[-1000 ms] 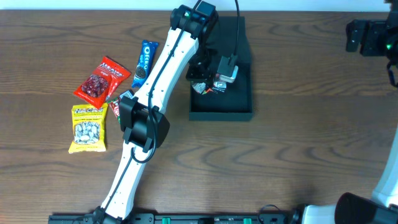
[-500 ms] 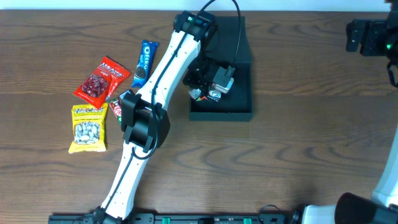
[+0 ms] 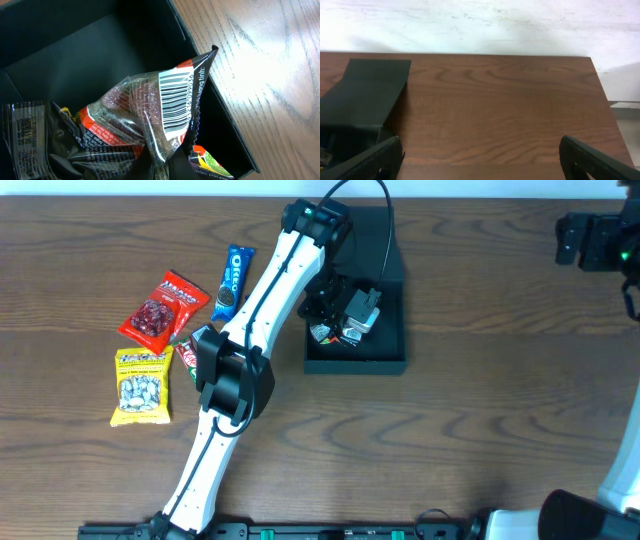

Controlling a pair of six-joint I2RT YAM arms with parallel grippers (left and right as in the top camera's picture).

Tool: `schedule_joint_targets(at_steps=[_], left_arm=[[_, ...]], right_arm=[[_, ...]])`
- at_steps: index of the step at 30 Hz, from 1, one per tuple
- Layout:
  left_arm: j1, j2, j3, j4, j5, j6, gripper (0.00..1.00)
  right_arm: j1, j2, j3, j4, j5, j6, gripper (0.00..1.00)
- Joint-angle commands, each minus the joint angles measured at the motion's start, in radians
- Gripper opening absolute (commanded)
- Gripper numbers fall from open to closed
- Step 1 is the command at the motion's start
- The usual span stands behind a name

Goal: Pack container
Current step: 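Open the left gripper and lift it out of the box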

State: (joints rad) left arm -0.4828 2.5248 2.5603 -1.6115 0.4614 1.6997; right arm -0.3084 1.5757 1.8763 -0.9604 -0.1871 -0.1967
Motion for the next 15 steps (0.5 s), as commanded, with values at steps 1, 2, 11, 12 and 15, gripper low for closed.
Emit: schedule_joint_targets(at_steps=[1,2,11,12,15], left_arm=[[-0.003,0.011,-0.006,-0.064,0.022,-0.010,0.29],[-0.003,0.011,-0.006,-0.060,0.022,-0.030,0.48],[-0.003,0.011,-0.005,-0.050,0.007,-0.100,0.96],[-0.003,0.010,-0.003,-0.042,0.008,-0.126,0.95],[-0.003,-0.004,0.013,0.016,0.062,-0.284,0.95]], right_arm=[[-0.006,-0.018,0.001,-0.002,-0.005,-0.015,0.99],[-0.006,-0.018,0.001,-0.002,-0.005,-0.014,0.99],[-0.006,-0.018,0.001,-0.002,-0.005,-0.014,0.99],[-0.006,-0.018,0.001,-0.001,-0.005,-0.014,0.99],[-0.006,-0.018,0.001,0.000,-0.005,-0.014,0.99]])
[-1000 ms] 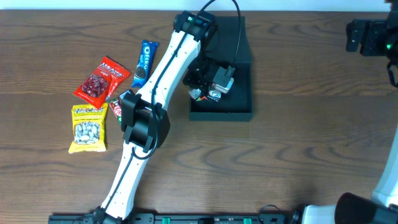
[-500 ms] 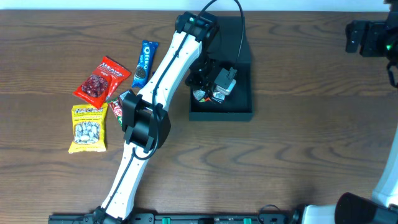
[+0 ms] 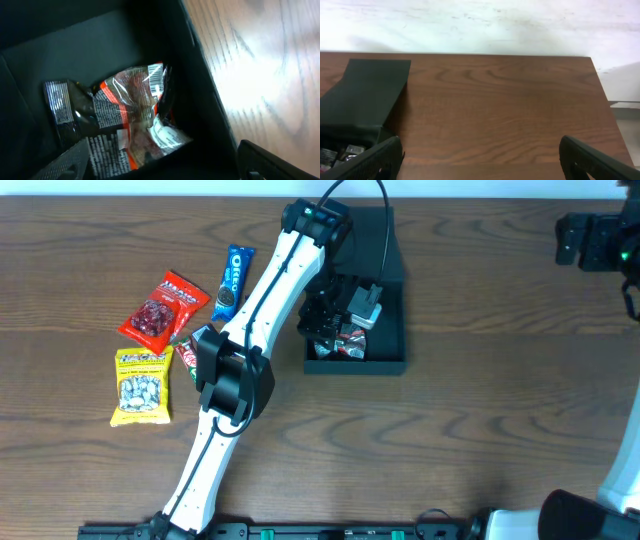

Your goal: Pack container

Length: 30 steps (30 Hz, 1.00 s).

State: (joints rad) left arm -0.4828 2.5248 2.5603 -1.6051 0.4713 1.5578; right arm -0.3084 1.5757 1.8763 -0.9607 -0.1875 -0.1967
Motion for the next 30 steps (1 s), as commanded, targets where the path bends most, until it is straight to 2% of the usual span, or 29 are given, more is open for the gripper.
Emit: schedule_joint_targets(at_steps=[1,3,4,8,9,10,12,13,15,17,19,26,30], left_arm=[[-0.003,-0.014,0.021,0.036,0.073,-0.211,0.95],[-0.002,-0.035,0.040,0.104,0.080,-0.361,0.95],[0.001,-0.049,0.050,0.142,0.076,-0.459,0.95],[0.039,-0.137,0.059,0.276,-0.013,-0.750,0.95],[0.059,-0.167,0.059,0.292,-0.039,-0.785,0.95],[0.076,-0.187,0.059,0.297,-0.052,-0.789,0.95],[0.122,-0.233,0.059,0.303,-0.077,-0.789,0.99],[0.147,-0.251,0.059,0.303,-0.086,-0.789,1.00],[0.203,-0.280,0.059,0.300,-0.087,-0.811,0.80],[0.253,-0.291,0.059,0.298,-0.087,-0.858,0.40],[0.301,-0.292,0.059,0.294,-0.087,-0.913,0.06],[0.384,-0.247,0.056,0.248,-0.079,-1.102,0.06],[0.384,-0.139,0.054,0.198,-0.068,-1.246,0.06]], right_arm=[[-0.006,-0.018,0.001,-0.001,-0.005,-0.012,0.99],[-0.004,-0.018,0.001,-0.006,-0.005,0.016,0.99],[-0.003,-0.016,0.001,-0.013,-0.008,0.027,0.95],[0.032,0.001,0.000,-0.068,-0.030,0.027,0.52],[0.051,0.011,0.000,-0.086,-0.030,0.027,0.39],[0.066,0.018,0.000,-0.098,-0.031,0.028,0.35],[0.113,0.041,-0.001,-0.126,-0.031,0.035,0.10],[0.133,0.050,-0.001,-0.137,-0.031,0.035,0.02],[0.192,0.076,-0.008,-0.158,-0.031,0.035,0.01],[0.243,0.098,-0.021,-0.163,-0.031,0.037,0.01],[0.290,0.129,-0.037,-0.163,-0.035,0.055,0.01],[0.456,0.309,-0.058,-0.156,-0.113,0.107,0.01],[0.575,0.447,-0.058,-0.123,-0.104,0.133,0.01]])
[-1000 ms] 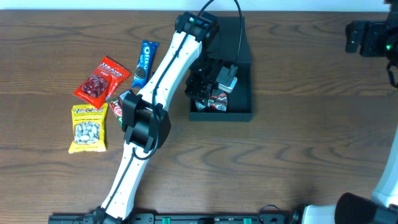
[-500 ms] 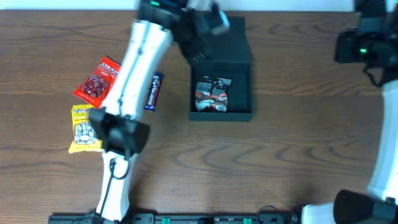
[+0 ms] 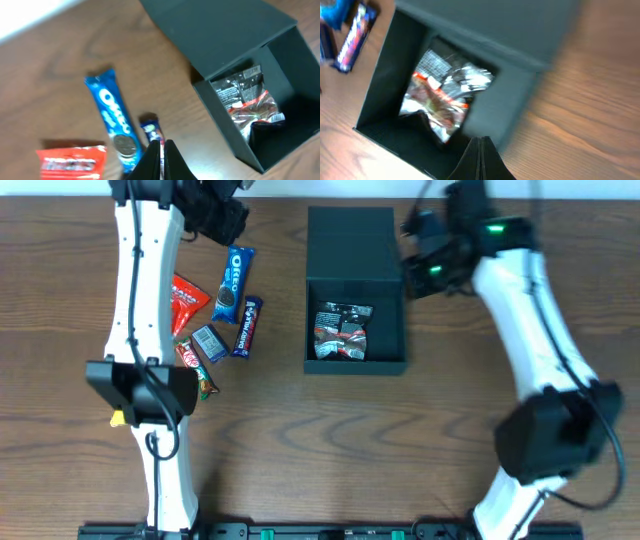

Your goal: Pack container

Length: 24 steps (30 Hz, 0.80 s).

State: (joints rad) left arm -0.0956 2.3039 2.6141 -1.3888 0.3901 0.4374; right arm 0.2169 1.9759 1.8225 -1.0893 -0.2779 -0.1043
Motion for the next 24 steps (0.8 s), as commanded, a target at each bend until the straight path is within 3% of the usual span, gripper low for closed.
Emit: schedule_joint_targets(at_steps=[1,6,24], left_arm=[[-0.003,0.104,0.000,-0.026,0.040,-0.145,0.06],[-0.003,0.169,0.000,-0.029,0.185,-0.163,0.06],[-0.037,0.195,-0.207,0.030,0.220,-0.291,0.06]], right_arm=[[0.065,0.072,-0.004,0.008,-0.013,0.057,0.01],[0.095,0.171,-0.004,0.011,-0.010,0.134,0.01],[0.167,0.270,-0.015,-0.007,0.226,0.231,0.01]])
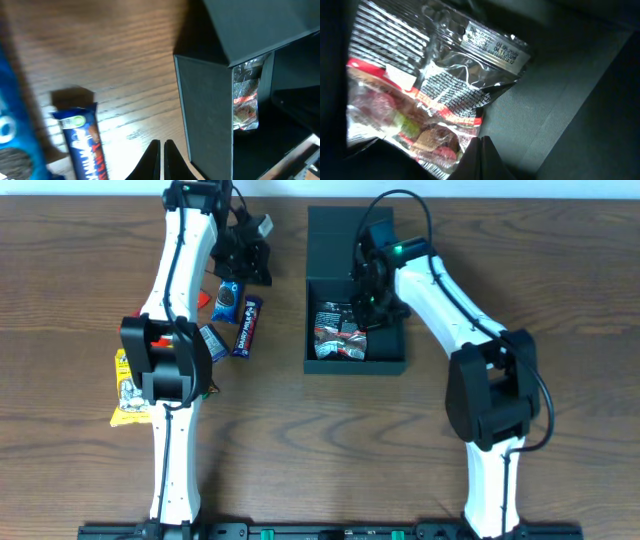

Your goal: Pack container

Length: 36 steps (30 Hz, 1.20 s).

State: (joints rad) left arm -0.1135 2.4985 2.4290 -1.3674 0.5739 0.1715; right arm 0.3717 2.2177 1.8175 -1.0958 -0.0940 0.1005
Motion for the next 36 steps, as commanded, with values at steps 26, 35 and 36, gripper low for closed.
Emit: schedule_joint_targets(at_steps=[26,35,36], left_arm=[[-0.099,0.000,-0.093,0.079,0.021,-0.093,0.06],[-0.099,0.000,-0.093,0.084,0.021,-0.094,0.06],[-0.099,0.000,-0.093,0.084,0.021,-0.094,0.06]], right_arm=[[0.055,0.113,-0.011,0.150,-0.052,0.051,0.01],[0.055,0.106,0.011,0.095,-0.055,0.051,0.01],[0.055,0.102,0.012,0.091,-0.062,0.051,0.01]])
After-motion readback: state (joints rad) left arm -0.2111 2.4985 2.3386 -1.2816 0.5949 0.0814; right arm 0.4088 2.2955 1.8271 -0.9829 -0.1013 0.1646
